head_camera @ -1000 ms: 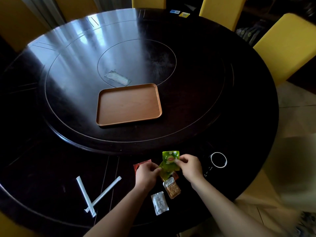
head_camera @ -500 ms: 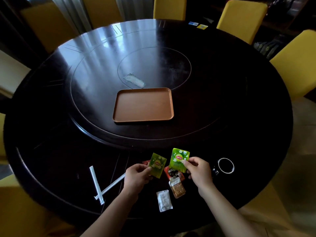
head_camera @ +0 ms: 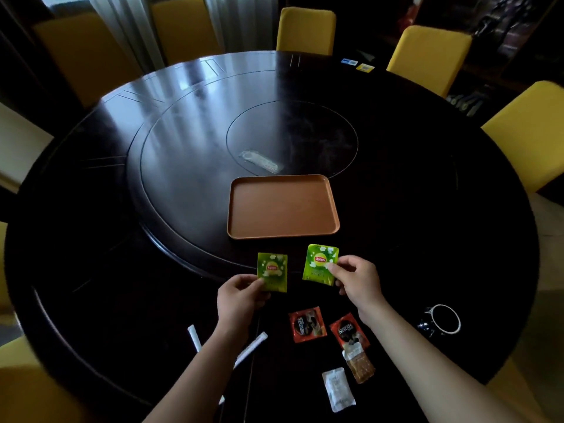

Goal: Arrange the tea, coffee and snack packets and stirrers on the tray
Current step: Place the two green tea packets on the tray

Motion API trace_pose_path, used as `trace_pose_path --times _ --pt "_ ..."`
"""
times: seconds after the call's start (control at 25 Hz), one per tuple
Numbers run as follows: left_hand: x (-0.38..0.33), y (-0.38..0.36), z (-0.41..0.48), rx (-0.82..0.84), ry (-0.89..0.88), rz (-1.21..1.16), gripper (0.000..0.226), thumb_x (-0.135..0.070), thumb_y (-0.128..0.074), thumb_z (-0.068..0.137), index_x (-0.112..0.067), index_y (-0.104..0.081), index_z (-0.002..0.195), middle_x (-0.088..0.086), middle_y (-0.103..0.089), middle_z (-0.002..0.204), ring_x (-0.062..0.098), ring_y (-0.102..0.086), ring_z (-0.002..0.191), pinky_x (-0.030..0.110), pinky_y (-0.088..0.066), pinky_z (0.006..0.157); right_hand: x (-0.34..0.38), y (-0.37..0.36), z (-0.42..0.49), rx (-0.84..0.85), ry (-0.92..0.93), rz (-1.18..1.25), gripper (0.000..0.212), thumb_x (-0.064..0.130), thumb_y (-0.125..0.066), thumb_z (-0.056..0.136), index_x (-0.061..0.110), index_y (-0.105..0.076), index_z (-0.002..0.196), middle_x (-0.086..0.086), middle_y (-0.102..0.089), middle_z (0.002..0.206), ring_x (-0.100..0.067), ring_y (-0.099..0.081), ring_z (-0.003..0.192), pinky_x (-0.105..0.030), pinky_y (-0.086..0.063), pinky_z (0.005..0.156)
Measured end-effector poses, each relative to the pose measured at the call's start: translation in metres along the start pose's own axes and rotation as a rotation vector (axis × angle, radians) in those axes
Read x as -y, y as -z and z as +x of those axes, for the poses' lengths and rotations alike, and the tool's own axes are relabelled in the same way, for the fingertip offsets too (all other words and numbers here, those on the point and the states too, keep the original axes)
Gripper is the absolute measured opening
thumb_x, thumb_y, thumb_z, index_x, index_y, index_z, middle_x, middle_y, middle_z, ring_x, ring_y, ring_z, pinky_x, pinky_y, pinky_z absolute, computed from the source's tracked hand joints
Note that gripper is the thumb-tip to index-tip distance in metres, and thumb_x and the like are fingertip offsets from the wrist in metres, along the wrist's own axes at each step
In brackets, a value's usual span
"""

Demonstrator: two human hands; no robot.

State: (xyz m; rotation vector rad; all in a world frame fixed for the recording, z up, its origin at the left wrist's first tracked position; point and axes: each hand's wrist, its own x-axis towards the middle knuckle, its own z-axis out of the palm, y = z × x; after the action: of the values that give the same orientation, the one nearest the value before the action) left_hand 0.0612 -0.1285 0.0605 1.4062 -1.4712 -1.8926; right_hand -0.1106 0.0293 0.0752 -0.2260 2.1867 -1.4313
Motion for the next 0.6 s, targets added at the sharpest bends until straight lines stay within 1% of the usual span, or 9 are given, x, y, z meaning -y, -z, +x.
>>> trace_pose_path --times 0.12,0.32,0.44,0.52,0.6 --pt "-0.019 0.002 0.036 0.033 -0.023 0.023 0.007 -0.011 -0.072 0.088 -0.006 -0.071 0.093 0.016 -0.077 0.082 0.025 -0.075 0.071 0.033 -0.059 0.063 0.018 -0.023 0.022 -0.029 0.001 -0.008 0.007 0.016 -0.069 0.089 0.009 -0.07 0.088 -0.004 -0.063 0.069 -0.012 -0.056 0.057 -0.024 -0.046 0.045" --pt "-0.038 -0.01 0.086 0.003 -0.01 0.031 0.009 -0.011 -0.074 0.087 -0.005 -0.07 0.093 0.019 -0.076 0.085 0.025 -0.074 0.069 0.033 -0.058 0.059 0.031 -0.043 0.066 -0.029 -0.032 -0.018 0.011 0.016 -0.069 0.089 0.009 -0.068 0.098 -0.005 -0.067 0.08 -0.012 -0.058 0.06 -0.025 -0.047 0.046" --pt "-0.051 -0.021 0.109 -0.056 -0.015 0.052 0.011 -0.012 -0.074 0.087 -0.006 -0.069 0.094 0.015 -0.076 0.085 0.024 -0.075 0.067 0.034 -0.059 0.061 0.041 -0.046 0.101 0.009 -0.026 -0.047 0.008 0.015 -0.07 0.089 0.009 -0.069 0.093 -0.005 -0.067 0.08 -0.013 -0.058 0.06 -0.025 -0.046 0.045" --pt "-0.06 -0.027 0.124 -0.091 -0.009 0.061 0.01 -0.012 -0.074 0.087 -0.007 -0.069 0.094 0.013 -0.076 0.083 0.023 -0.074 0.065 0.034 -0.059 0.059 0.048 -0.049 0.121 0.036 -0.002 -0.079 0.007 0.016 -0.071 0.088 0.01 -0.069 0.088 -0.004 -0.067 0.079 -0.014 -0.058 0.061 -0.025 -0.046 0.045" --pt "-0.066 -0.031 0.14 -0.123 -0.004 0.078 0.01 -0.012 -0.074 0.087 -0.007 -0.068 0.094 0.012 -0.075 0.083 0.023 -0.074 0.063 0.032 -0.057 0.055 0.054 -0.053 0.139 0.045 0.017 -0.1 0.009 0.017 -0.073 0.087 0.008 -0.07 0.088 -0.004 -0.068 0.08 -0.015 -0.06 0.065 -0.028 -0.049 0.051"
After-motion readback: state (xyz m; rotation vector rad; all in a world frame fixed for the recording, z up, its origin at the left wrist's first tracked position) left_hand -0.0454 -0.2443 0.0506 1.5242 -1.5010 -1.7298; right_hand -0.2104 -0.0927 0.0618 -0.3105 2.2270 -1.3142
